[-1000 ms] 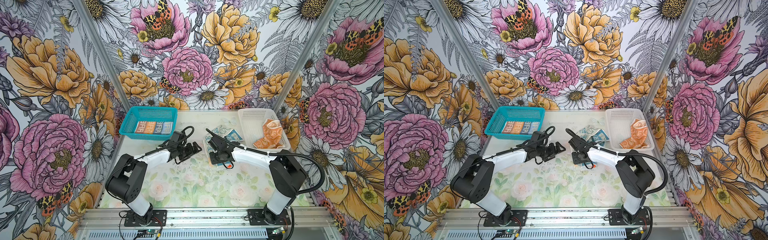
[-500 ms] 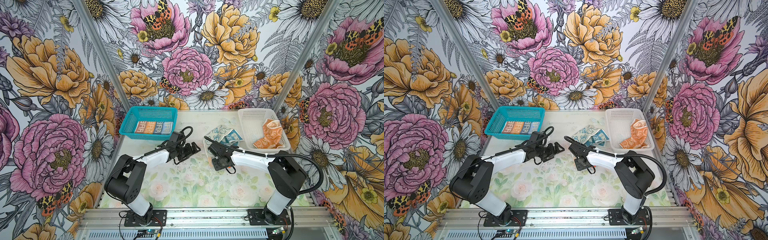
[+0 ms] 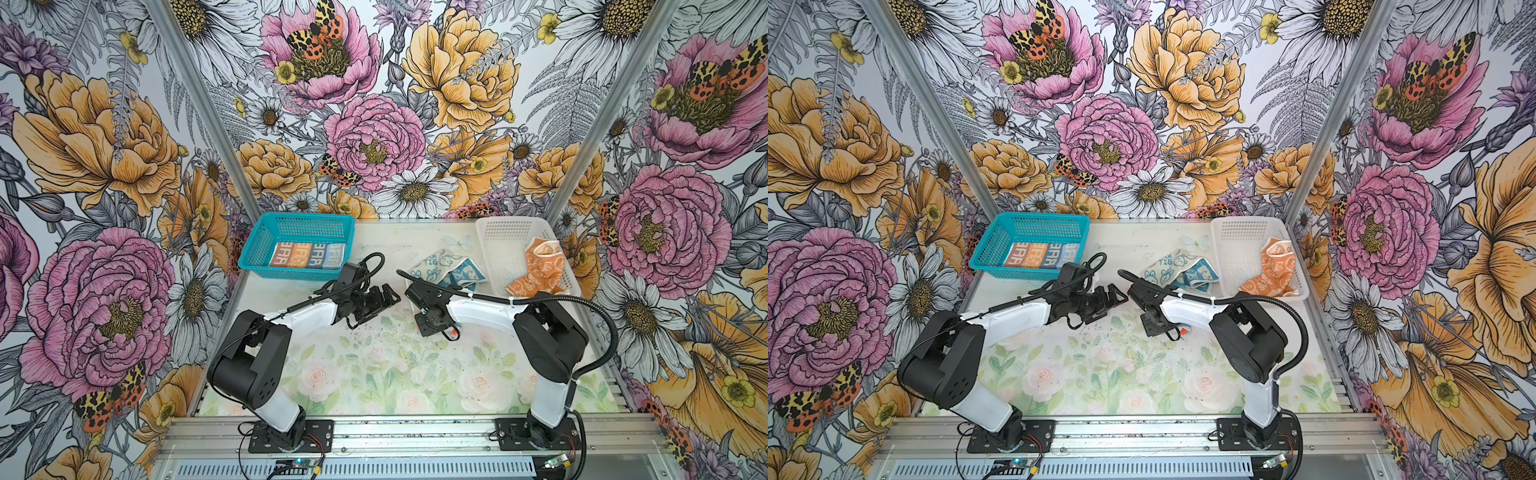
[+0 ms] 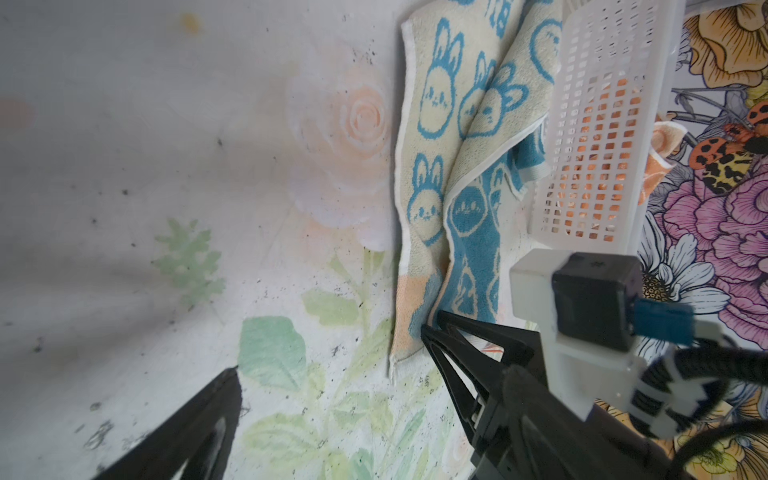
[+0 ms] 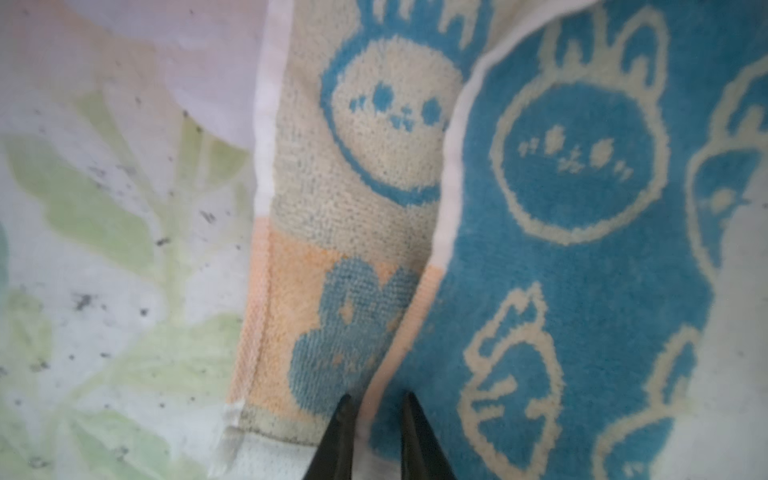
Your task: Fold and stack the towels
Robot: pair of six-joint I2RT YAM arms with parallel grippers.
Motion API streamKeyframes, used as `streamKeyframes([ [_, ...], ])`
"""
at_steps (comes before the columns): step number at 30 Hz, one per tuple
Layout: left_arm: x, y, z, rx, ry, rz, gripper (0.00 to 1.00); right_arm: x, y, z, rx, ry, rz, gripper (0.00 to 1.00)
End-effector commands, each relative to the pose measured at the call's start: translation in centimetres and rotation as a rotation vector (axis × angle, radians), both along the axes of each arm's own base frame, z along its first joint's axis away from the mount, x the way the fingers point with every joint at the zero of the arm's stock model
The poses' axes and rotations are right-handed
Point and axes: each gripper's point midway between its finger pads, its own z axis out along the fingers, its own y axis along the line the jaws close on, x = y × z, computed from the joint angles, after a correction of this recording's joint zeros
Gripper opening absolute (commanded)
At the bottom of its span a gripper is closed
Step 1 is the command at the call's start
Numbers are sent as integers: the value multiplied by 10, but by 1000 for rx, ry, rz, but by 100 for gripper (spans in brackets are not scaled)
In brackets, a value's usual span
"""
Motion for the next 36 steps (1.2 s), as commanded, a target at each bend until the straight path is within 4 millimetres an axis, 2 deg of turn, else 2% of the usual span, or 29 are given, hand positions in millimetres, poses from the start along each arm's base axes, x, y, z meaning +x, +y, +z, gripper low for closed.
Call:
streamKeyframes([
  [1,-1,12,7,9,-30,3,99,12,15,-23,7,29,-3,20],
  [4,-1,19,9,6,-29,16,99,29,28,-17,74,36,-24,19],
  [8,-2,27,11,10,-34,29,99,41,36,5,133,6,-23,20],
  [11,-2,29,9,18,-34,27,99,36,39,19,172,2,-14,24],
  [14,-1,29,5,21,-25,26,99,26,39,22,181,9,-5,29],
  [18,2,26,5,14,-25,22,99,16,38,17,153,13,11,36],
  [24,4,26,7,10,-29,23,99,11,34,2,110,29,14,36],
  [31,0,28,5,14,-25,25,99,11,30,-8,76,33,8,25],
  [36,1,28,4,15,-21,25,99,12,31,-3,83,24,14,19],
])
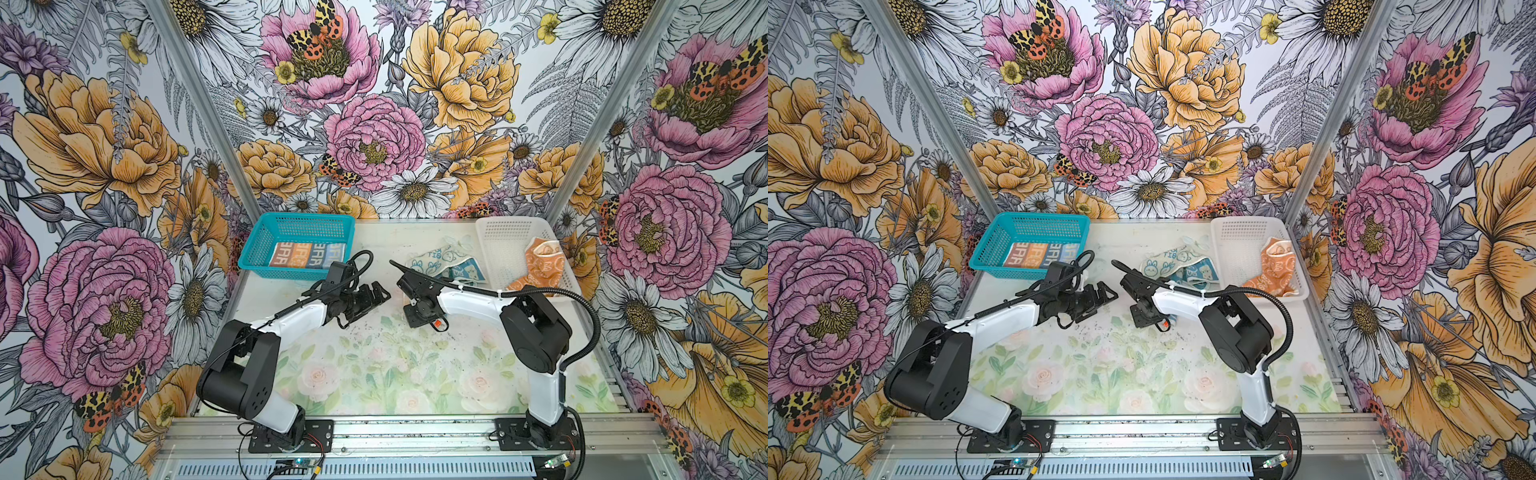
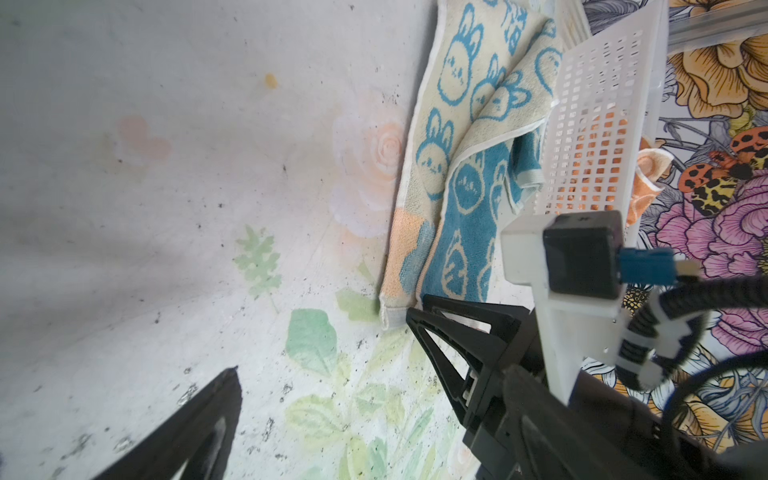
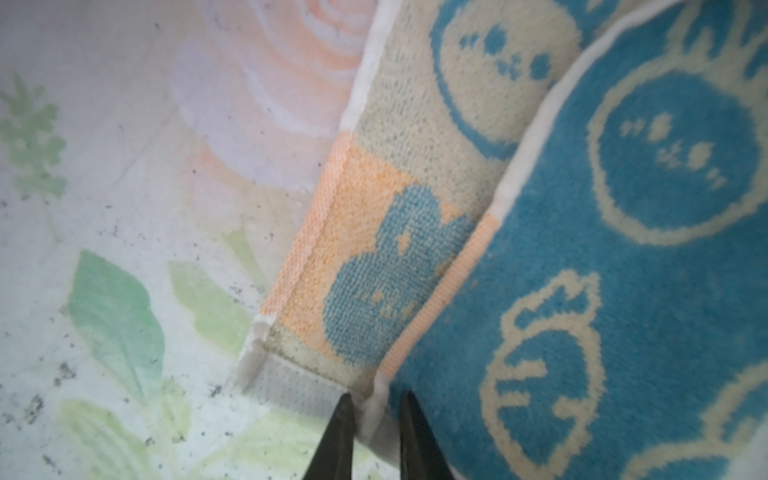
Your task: Fold and stack the towels
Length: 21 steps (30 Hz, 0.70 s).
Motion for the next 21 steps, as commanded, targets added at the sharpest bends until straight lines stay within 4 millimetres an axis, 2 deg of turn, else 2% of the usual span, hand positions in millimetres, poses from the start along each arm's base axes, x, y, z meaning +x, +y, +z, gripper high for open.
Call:
streamKeyframes([
  [1,-1,0,-3,4,-5,-19,99,-3,-2,-4,-18,2,6,19],
  [11,-2,-9,0,33,-15,-50,99,6,1,20,34,-31,0,9],
  [16,-7,-17,-7,62,-3,-88,99,11,-1,35,70,-49,-13,2],
  [21,-15,-37,-15,123,13,-179,92,17,-14,53,110,-69,-55,0],
])
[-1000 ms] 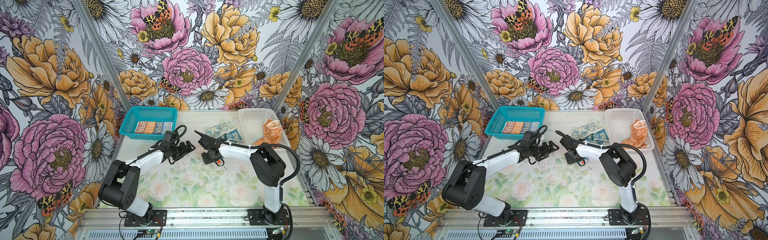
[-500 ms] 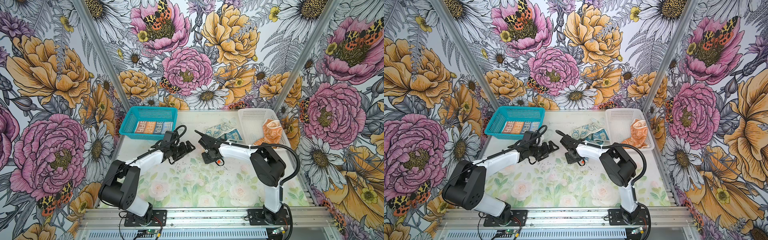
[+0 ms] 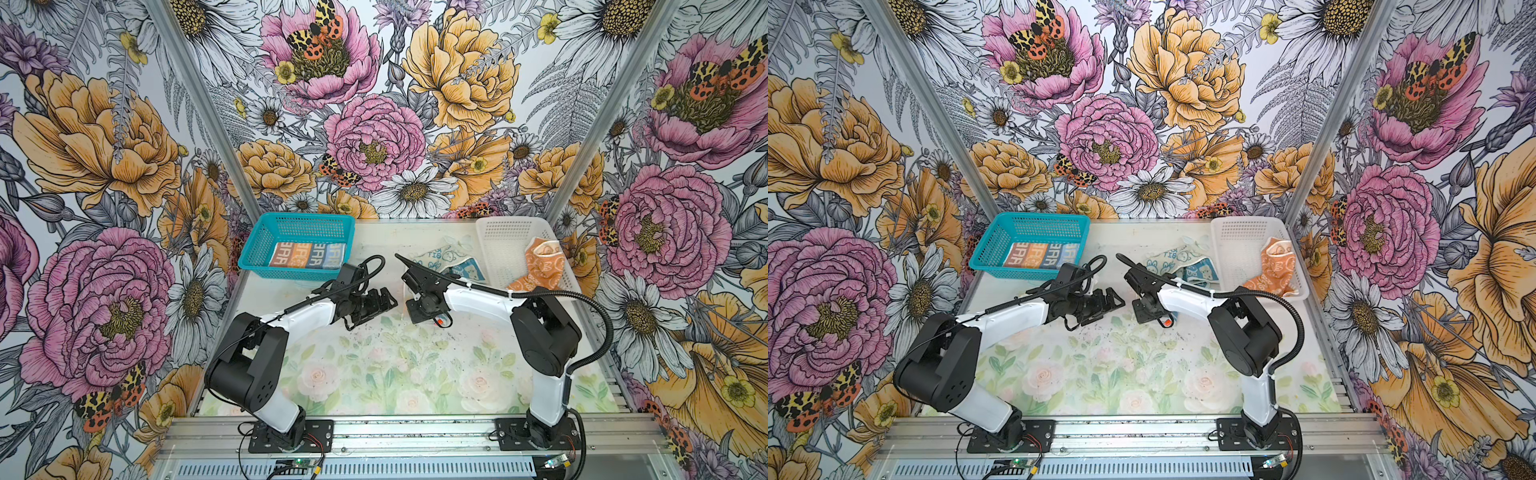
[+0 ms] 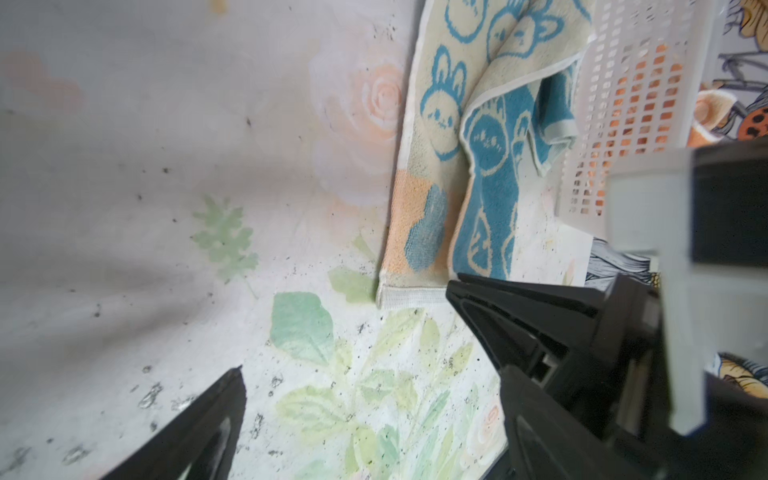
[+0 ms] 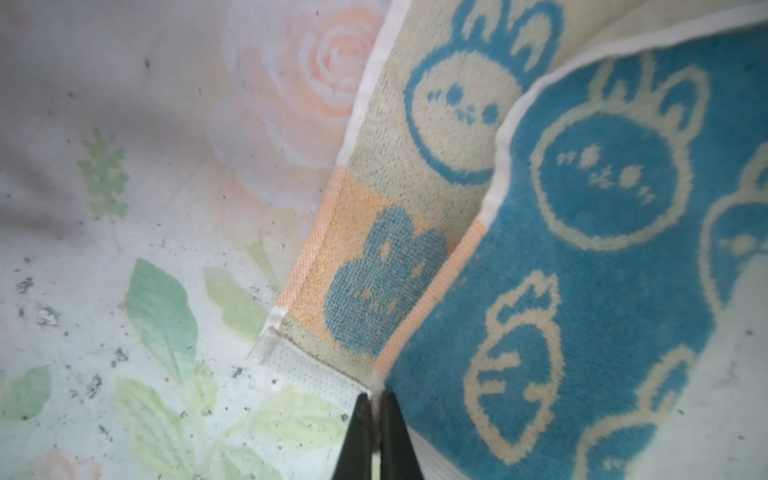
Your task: Fold and stack the towels
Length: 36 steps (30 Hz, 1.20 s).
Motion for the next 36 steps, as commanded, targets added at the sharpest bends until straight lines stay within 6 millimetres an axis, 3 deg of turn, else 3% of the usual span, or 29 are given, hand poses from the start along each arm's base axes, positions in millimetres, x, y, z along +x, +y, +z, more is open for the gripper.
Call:
streamKeyframes([
  [1,-1,-11,-4,78,-15,-76,88,6,-9,27,55,-38,-36,0],
  [5,-6,-24,-18,122,10,-131,79,8,-25,36,78,-42,-76,0],
  [13,-12,-47,-38,154,55,-195,70,7,-53,40,91,-39,-131,0],
  [14,-14,-47,-50,174,80,-205,67,6,-55,39,90,-38,-135,0],
  [20,-10,-48,-59,217,82,-200,56,4,-59,39,95,-36,-139,0],
  [25,-11,-47,-71,273,92,-216,40,4,-62,39,115,-37,-148,0],
  [36,-16,-46,-94,344,118,-237,26,3,-63,38,142,-36,-153,0],
])
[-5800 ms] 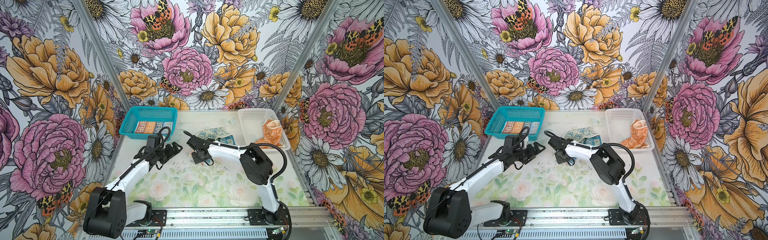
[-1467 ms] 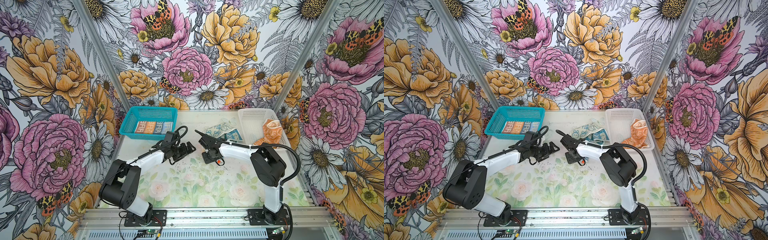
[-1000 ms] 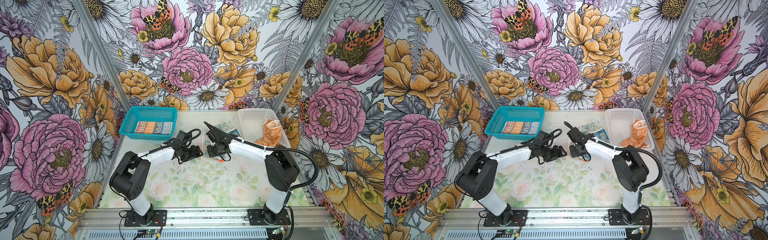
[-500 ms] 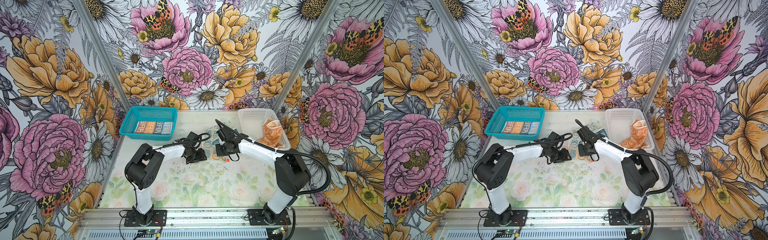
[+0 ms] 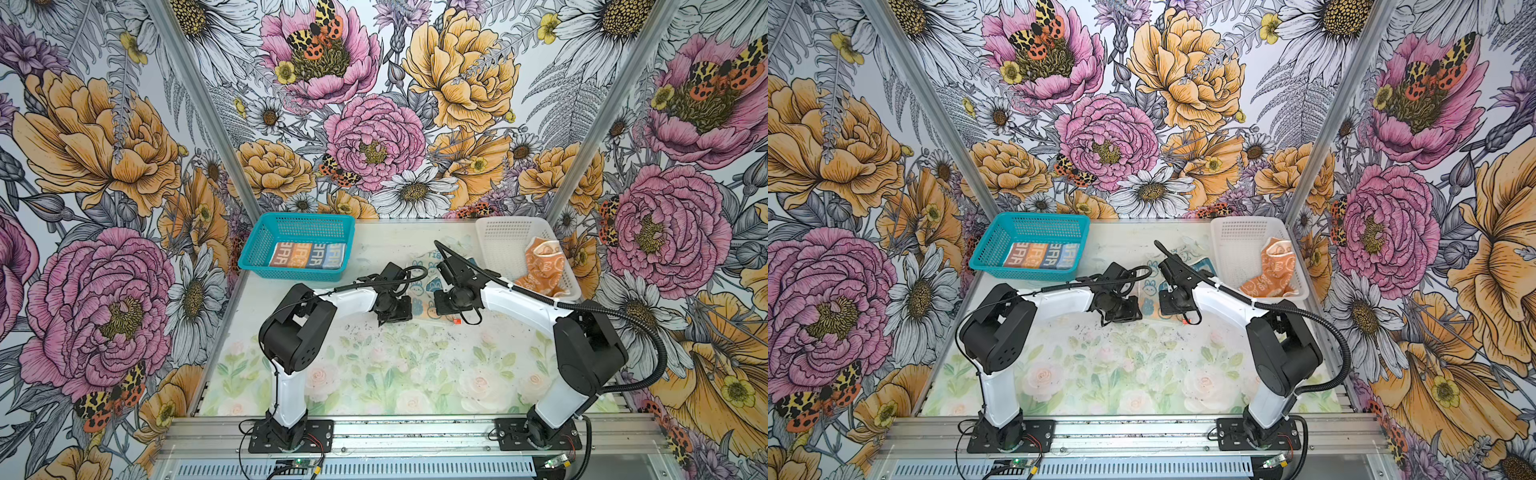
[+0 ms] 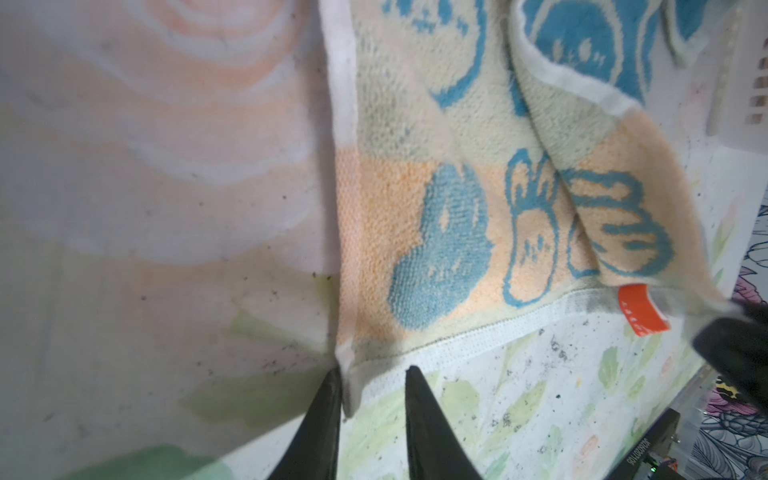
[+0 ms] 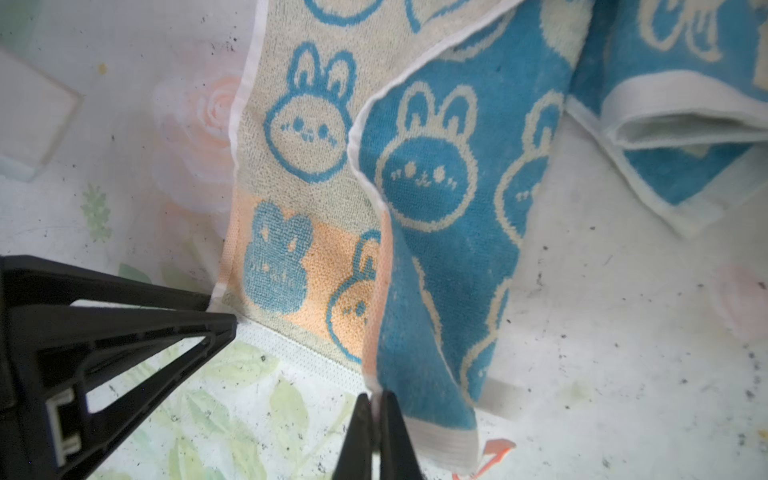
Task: Fold and stack the towels
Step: 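Pinch the near edge of the bunny-print towel with both grippers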
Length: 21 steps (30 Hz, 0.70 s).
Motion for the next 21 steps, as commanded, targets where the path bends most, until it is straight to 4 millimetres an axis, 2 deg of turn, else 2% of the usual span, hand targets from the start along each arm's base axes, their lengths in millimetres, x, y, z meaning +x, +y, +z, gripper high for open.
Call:
streamKeyframes([
  [1,-19,20,-40,144,72,-11,25,5,1,12,46,-36,-19,0],
  [9,-20,25,-52,206,68,-29,16,6,3,14,74,-41,-20,0],
  [13,-17,28,-52,229,48,-22,5,6,3,15,81,-43,-17,0],
  [16,-13,28,-47,226,25,-8,0,5,4,15,83,-41,-13,0],
  [21,-2,24,-30,139,2,46,0,4,4,22,101,-52,-14,0],
])
